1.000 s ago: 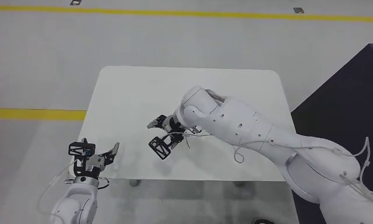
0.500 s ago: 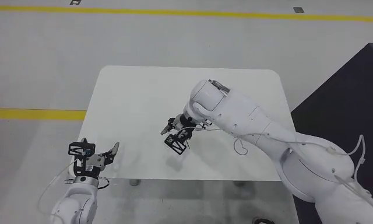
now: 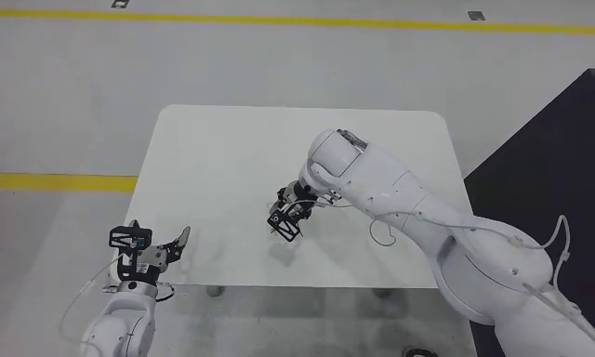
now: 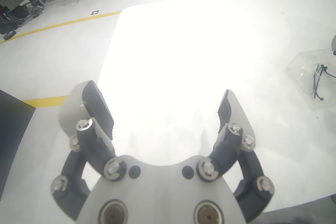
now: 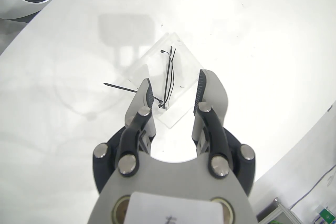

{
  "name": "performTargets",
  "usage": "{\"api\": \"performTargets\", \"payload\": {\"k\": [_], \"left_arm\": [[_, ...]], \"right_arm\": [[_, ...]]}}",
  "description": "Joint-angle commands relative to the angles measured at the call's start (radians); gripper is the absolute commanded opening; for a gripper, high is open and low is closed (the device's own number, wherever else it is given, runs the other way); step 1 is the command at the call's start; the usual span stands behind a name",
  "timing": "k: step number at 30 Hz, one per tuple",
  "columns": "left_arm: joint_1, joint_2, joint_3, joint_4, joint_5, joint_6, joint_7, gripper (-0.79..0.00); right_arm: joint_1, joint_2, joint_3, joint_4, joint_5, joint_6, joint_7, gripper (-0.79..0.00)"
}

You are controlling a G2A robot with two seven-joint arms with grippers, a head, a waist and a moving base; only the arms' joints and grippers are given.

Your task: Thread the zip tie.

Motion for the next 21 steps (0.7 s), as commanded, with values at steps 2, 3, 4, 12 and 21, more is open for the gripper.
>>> {"api": "performTargets", "payload": {"k": [2, 3, 4, 12, 21], "left_arm": [[0.0, 0.0, 0.0, 0.0, 0.0, 0.0, 0.0, 0.0], [0.0, 0.0, 0.0, 0.0, 0.0, 0.0, 0.0, 0.0], [0.0, 0.0, 0.0, 0.0, 0.0, 0.0, 0.0, 0.0], [0.0, 0.0, 0.0, 0.0, 0.0, 0.0, 0.0, 0.0], [0.0, 0.0, 0.0, 0.0, 0.0, 0.0, 0.0, 0.0]], "right_arm": [[0.0, 0.0, 0.0, -0.001, 0.0, 0.0, 0.0, -0.434], [0.0, 0.0, 0.0, -0.001, 0.0, 0.0, 0.0, -0.428], [0.0, 0.0, 0.0, -0.001, 0.0, 0.0, 0.0, -0.422], [0.0, 0.0, 0.0, -0.001, 0.0, 0.0, 0.0, 0.0], [-0.008, 0.012, 0.043, -0.083, 0.038, 0.095, 0.066, 0.0]]}}
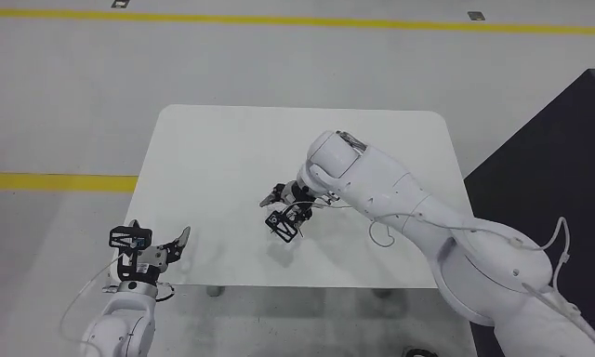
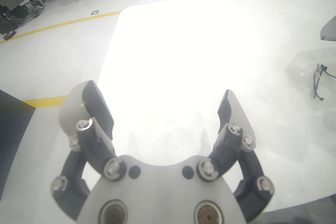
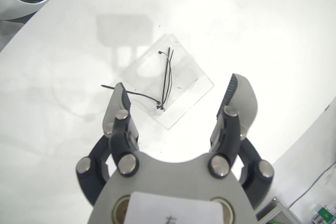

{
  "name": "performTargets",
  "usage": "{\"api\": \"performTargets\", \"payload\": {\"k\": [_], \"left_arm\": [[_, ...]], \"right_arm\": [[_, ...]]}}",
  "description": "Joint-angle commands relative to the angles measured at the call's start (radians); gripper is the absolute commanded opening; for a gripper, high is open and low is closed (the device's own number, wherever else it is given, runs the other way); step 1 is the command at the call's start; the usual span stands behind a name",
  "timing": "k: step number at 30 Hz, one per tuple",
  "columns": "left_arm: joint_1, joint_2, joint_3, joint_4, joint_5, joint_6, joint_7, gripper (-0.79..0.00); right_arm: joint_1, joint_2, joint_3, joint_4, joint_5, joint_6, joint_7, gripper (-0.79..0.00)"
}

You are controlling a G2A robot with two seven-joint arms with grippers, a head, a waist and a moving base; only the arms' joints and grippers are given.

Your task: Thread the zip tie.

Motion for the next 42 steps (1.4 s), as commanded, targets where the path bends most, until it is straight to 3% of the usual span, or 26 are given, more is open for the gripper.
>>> {"api": "performTargets", "payload": {"k": [1, 6, 9, 13, 19, 20, 22, 24, 26, 28, 30, 36, 38, 39, 42], "left_arm": [[0.0, 0.0, 0.0, 0.0, 0.0, 0.0, 0.0, 0.0], [0.0, 0.0, 0.0, 0.0, 0.0, 0.0, 0.0, 0.0], [0.0, 0.0, 0.0, 0.0, 0.0, 0.0, 0.0, 0.0], [0.0, 0.0, 0.0, 0.0, 0.0, 0.0, 0.0, 0.0], [0.0, 0.0, 0.0, 0.0, 0.0, 0.0, 0.0, 0.0], [0.0, 0.0, 0.0, 0.0, 0.0, 0.0, 0.0, 0.0], [0.0, 0.0, 0.0, 0.0, 0.0, 0.0, 0.0, 0.0], [0.0, 0.0, 0.0, 0.0, 0.0, 0.0, 0.0, 0.0], [0.0, 0.0, 0.0, 0.0, 0.0, 0.0, 0.0, 0.0], [0.0, 0.0, 0.0, 0.0, 0.0, 0.0, 0.0, 0.0], [0.0, 0.0, 0.0, 0.0, 0.0, 0.0, 0.0, 0.0], [0.0, 0.0, 0.0, 0.0, 0.0, 0.0, 0.0, 0.0], [0.0, 0.0, 0.0, 0.0, 0.0, 0.0, 0.0, 0.0], [0.0, 0.0, 0.0, 0.0, 0.0, 0.0, 0.0, 0.0], [0.0, 0.0, 0.0, 0.0, 0.0, 0.0, 0.0, 0.0]], "right_arm": [[0.01, 0.014, 0.021, -0.064, 0.009, 0.028, 0.016, 0.0], [0.034, 0.058, 0.057, -0.124, 0.041, -0.068, -0.018, 0.0], [0.047, 0.072, 0.02, -0.084, 0.074, -0.068, -0.052, 0.0], [0.056, 0.073, -0.031, -0.039, 0.173, -0.068, -0.052, -0.04], [0.042, 0.045, -0.031, 0.001, 0.122, -0.068, -0.052, -0.102], [0.04, 0.039, -0.031, 0.007, 0.109, -0.068, -0.052, -0.163], [0.029, 0.023, -0.031, 0.035, 0.089, -0.068, -0.052, -0.394], [0.02, 0.012, -0.031, 0.059, 0.095, -0.068, -0.052, -0.406], [0.02, 0.012, -0.031, 0.059, 0.095, -0.068, -0.052, -0.48], [0.02, 0.012, -0.031, 0.059, 0.095, -0.068, -0.052, -0.502], [0.02, 0.012, -0.031, 0.059, 0.095, -0.068, -0.052, -0.603], [0.02, 0.012, -0.031, 0.059, 0.095, -0.068, -0.052, -0.616], [0.02, 0.012, -0.031, 0.059, 0.095, -0.068, -0.052, -0.677], [0.02, 0.012, -0.031, 0.059, 0.095, -0.068, -0.052, -0.785], [0.037, 0.008, -0.031, 0.044, 0.045, -0.068, -0.021, -0.785]]}}
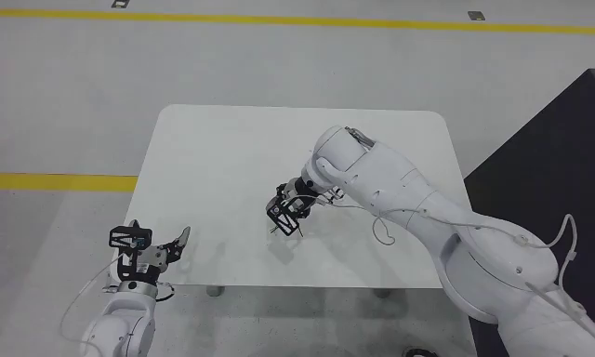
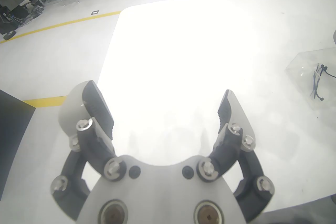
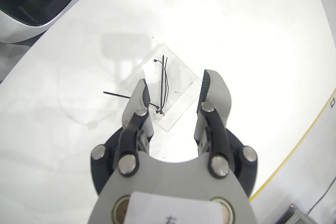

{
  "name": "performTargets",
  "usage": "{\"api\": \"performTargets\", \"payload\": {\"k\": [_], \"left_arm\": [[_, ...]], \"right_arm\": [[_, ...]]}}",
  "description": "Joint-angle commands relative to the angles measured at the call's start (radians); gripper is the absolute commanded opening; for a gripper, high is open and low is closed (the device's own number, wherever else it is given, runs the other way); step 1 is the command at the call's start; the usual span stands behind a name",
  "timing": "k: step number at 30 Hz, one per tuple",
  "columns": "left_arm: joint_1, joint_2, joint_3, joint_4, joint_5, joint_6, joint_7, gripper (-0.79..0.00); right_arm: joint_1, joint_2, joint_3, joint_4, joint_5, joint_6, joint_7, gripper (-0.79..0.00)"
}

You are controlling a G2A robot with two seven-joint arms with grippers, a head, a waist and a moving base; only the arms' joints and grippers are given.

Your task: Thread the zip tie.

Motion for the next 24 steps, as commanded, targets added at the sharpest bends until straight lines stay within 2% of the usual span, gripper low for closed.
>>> {"api": "performTargets", "payload": {"k": [1, 6, 8, 12, 16, 24], "left_arm": [[0.0, 0.0, 0.0, 0.0, 0.0, 0.0, 0.0, 0.0], [0.0, 0.0, 0.0, 0.0, 0.0, 0.0, 0.0, 0.0], [0.0, 0.0, 0.0, 0.0, 0.0, 0.0, 0.0, 0.0], [0.0, 0.0, 0.0, 0.0, 0.0, 0.0, 0.0, 0.0], [0.0, 0.0, 0.0, 0.0, 0.0, 0.0, 0.0, 0.0], [0.0, 0.0, 0.0, 0.0, 0.0, 0.0, 0.0, 0.0]], "right_arm": [[0.017, -0.004, 0.0, -0.015, -0.05, 0.0, 0.03, -0.785], [0.017, -0.004, 0.0, -0.015, -0.05, 0.0, 0.03, -0.785], [-0.006, 0.001, 0.01, -0.01, -0.025, 0.03, 0.037, -0.785], [0.01, 0.001, 0.0, -0.083, -0.085, 0.0, 0.09, -0.785], [0.018, 0.001, 0.0, -0.079, -0.131, 0.0, 0.013, -0.785], [-0.03, -0.055, 0.0, 0.056, -0.238, 0.0, 0.0, -0.785]]}}
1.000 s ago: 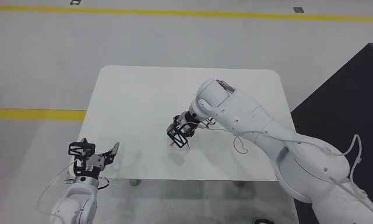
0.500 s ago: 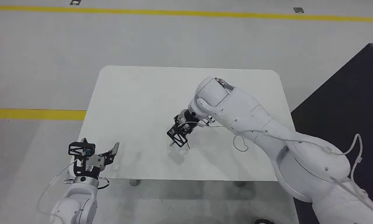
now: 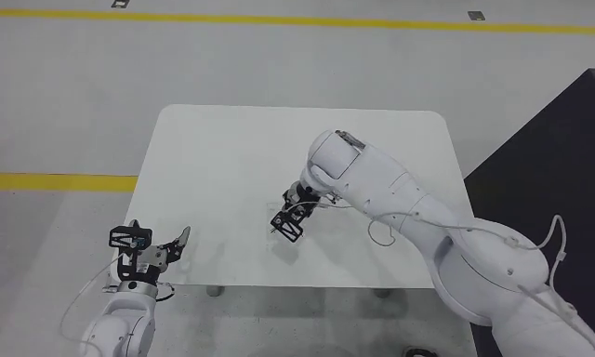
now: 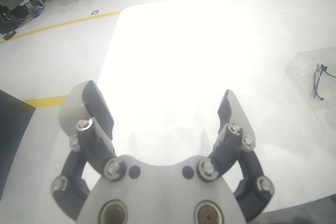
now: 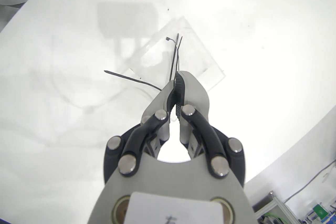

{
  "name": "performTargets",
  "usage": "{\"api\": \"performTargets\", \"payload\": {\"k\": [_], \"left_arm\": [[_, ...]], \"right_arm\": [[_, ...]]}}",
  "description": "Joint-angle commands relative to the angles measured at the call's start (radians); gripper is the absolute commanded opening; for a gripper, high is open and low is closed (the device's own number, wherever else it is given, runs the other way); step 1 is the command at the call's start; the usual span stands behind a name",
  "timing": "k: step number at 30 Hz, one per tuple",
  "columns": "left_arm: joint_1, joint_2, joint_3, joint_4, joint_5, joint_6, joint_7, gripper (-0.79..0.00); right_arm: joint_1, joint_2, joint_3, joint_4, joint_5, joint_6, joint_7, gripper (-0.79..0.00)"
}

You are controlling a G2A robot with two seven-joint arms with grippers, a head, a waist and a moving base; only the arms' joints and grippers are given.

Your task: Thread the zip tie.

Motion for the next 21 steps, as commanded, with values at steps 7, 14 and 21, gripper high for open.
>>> {"api": "performTargets", "payload": {"k": [7, 14, 21], "left_arm": [[0.0, 0.0, 0.0, 0.0, 0.0, 0.0, 0.0, 0.0], [0.0, 0.0, 0.0, 0.0, 0.0, 0.0, 0.0, 0.0], [0.0, 0.0, 0.0, 0.0, 0.0, 0.0, 0.0, 0.0]], "right_arm": [[-0.027, -0.075, 0.0, 0.109, -0.086, 0.0, 0.0, -0.785], [-0.016, -0.138, 0.0, 0.183, -0.13, 0.0, 0.0, -0.785], [-0.012, -0.191, 0.0, 0.233, -0.162, 0.0, 0.0, -0.73]]}}
